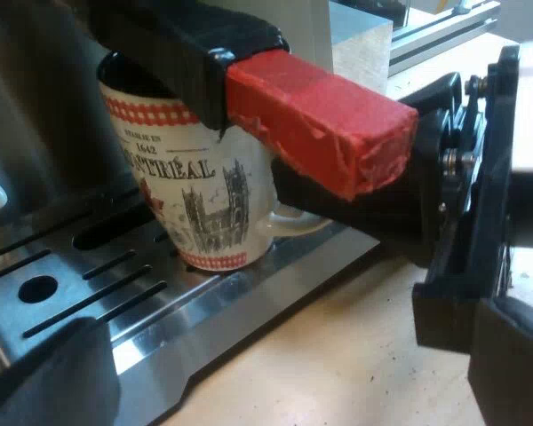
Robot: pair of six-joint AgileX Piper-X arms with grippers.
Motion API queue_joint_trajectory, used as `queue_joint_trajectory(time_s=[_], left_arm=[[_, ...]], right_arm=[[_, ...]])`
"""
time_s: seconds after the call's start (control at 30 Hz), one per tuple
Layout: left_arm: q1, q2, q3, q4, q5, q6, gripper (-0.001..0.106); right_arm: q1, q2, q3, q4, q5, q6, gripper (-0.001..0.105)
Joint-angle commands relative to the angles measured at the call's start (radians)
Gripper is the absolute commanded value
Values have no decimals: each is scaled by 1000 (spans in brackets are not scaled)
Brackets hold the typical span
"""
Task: Place mug into machine
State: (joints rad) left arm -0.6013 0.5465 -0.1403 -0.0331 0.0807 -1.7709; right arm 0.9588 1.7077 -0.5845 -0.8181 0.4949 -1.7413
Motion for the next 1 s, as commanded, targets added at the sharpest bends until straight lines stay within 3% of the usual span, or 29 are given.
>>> queue_joint_trajectory(time_s=[0.03,0.37,0.5,0.6,0.8,1.0], left_arm=[[-1,-2,-2,-25,7,-13,82],[-1,-2,-2,-25,7,-13,82],[-1,-2,-2,-25,7,-13,82],[-1,-2,-2,-25,7,-13,82],[-1,-2,-2,-25,7,-13,82],[-1,-2,-2,-25,7,-13,82]], right_arm=[[-2,-1,-12,-17,0,-5,0],[-2,4,-23,-15,0,17,3],[-2,4,-23,7,2,17,30],[-2,-7,-31,60,2,17,39],[-2,-45,-75,287,-7,85,40],[-17,-42,-135,361,-32,101,40]])
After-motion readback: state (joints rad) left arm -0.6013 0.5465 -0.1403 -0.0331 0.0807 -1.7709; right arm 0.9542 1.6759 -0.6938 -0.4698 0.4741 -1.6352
